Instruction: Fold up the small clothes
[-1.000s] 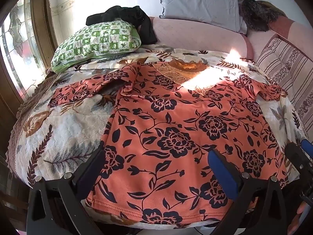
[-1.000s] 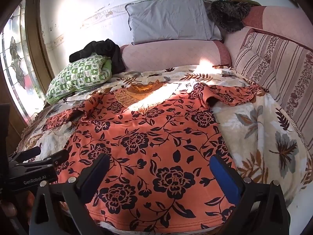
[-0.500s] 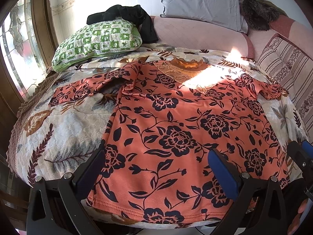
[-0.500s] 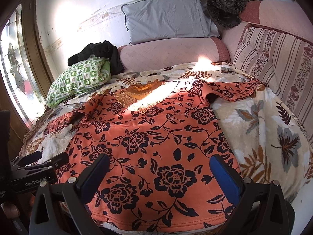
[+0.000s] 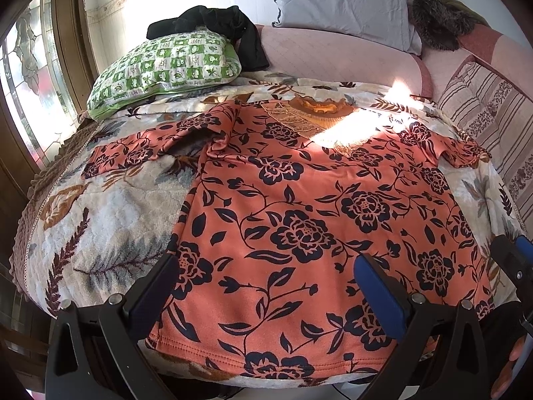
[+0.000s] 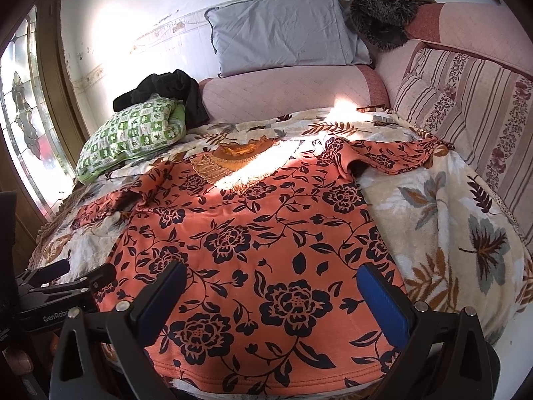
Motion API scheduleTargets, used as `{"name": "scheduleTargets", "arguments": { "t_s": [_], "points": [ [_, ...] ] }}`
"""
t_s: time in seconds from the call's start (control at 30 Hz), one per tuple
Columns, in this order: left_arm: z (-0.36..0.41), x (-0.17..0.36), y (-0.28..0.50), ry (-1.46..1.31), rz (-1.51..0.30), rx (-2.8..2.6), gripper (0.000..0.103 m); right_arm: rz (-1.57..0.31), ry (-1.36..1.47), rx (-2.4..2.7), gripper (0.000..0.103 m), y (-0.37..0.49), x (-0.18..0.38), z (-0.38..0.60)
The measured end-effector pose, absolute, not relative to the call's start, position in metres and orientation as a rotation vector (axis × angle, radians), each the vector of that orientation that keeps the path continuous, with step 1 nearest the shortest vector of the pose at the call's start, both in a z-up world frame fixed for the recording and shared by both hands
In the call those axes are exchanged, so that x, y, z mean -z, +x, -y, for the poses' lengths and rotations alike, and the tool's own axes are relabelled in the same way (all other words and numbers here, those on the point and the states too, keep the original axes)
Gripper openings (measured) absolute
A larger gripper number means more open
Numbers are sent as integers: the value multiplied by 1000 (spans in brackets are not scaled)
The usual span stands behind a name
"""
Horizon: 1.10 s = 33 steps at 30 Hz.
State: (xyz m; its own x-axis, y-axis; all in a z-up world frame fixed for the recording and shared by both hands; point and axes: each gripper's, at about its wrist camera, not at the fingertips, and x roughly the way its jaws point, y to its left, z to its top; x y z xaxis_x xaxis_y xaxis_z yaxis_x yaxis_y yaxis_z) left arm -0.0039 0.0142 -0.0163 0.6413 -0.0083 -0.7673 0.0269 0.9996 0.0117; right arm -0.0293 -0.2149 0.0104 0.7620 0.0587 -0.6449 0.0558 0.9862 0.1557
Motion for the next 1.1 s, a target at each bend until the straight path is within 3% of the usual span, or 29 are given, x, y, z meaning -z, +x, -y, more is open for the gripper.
{"name": "scheduleTargets", "arguments": {
  "t_s": [1.1],
  "points": [
    [-19, 30, 5, 3, -901, 29, 103, -719, 142, 10, 103, -23, -5, 213]
  ]
}}
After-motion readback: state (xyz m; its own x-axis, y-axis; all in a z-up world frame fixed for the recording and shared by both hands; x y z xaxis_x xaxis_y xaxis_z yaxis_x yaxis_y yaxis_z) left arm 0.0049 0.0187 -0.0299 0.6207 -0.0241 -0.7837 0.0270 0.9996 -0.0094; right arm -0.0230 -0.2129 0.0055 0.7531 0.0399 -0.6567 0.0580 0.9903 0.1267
